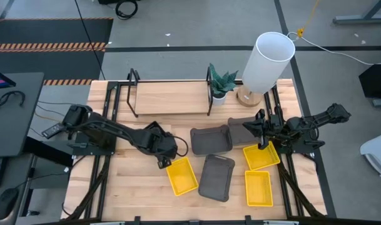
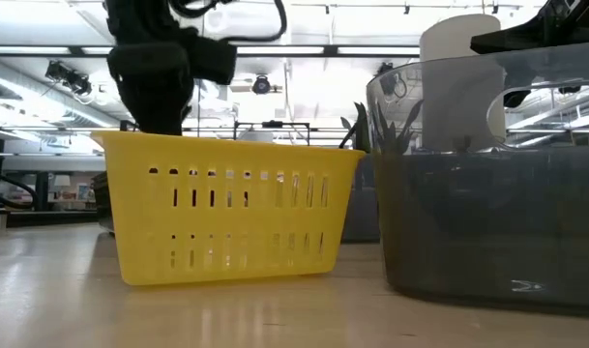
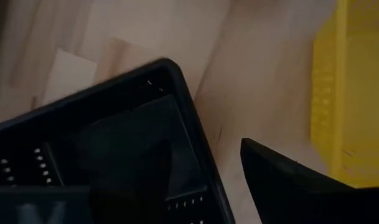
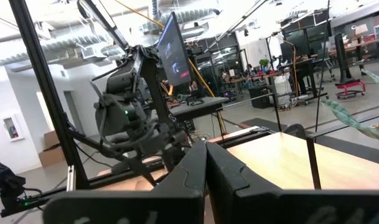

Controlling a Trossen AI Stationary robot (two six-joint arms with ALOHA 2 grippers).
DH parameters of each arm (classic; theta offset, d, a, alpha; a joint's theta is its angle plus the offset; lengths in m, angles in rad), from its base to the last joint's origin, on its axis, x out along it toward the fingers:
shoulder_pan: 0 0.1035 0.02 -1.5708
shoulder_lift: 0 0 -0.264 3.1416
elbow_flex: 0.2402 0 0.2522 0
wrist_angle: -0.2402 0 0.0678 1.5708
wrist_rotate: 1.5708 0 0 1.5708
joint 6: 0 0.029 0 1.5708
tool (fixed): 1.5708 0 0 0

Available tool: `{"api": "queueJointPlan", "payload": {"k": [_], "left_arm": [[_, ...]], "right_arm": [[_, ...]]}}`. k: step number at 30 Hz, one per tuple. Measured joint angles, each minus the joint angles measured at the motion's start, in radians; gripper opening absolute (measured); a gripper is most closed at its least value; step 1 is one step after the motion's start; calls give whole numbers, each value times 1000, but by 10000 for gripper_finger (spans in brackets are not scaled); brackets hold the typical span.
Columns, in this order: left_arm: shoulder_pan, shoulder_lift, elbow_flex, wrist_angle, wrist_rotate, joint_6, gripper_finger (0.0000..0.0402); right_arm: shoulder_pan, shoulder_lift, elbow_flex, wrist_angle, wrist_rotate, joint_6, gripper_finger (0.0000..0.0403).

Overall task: Stack baskets on shelf by color
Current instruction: Put the black stacked bins on the shelf

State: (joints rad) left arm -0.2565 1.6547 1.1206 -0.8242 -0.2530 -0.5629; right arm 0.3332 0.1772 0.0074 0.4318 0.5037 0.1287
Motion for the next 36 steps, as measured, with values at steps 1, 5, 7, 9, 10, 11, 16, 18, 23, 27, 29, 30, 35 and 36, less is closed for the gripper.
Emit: {"api": "queueJointPlan", "payload": {"k": [1,5,7,9,10,11,16,18,23,27,29,30,35,36], "left_arm": [[4,8,0,-1,11,2,199],[29,27,-12,42,61,7,196],[43,28,-38,71,88,9,191],[55,28,-66,100,100,17,183],[60,28,-78,107,101,19,178],[65,28,-88,109,101,20,173],[82,28,-139,162,144,19,141],[86,28,-148,170,154,19,125],[86,28,-149,168,153,24,85],[84,27,-149,161,148,34,49],[84,26,-148,152,141,44,31],[84,25,-148,145,138,46,23],[79,25,-146,119,136,50,17],[76,24,-146,118,135,50,20]], "right_arm": [[0,0,0,1,0,0,12],[0,0,0,1,0,0,12],[0,0,0,0,0,0,12],[0,0,0,1,0,0,12],[0,0,0,0,0,0,12],[0,0,0,1,0,0,12],[0,0,0,0,0,0,12],[0,0,0,1,0,0,12],[0,0,0,1,0,0,12],[0,0,0,1,0,0,12],[0,0,0,0,0,0,12],[0,0,0,1,0,0,12],[0,0,0,0,0,0,12],[0,0,0,0,0,0,12]]}}
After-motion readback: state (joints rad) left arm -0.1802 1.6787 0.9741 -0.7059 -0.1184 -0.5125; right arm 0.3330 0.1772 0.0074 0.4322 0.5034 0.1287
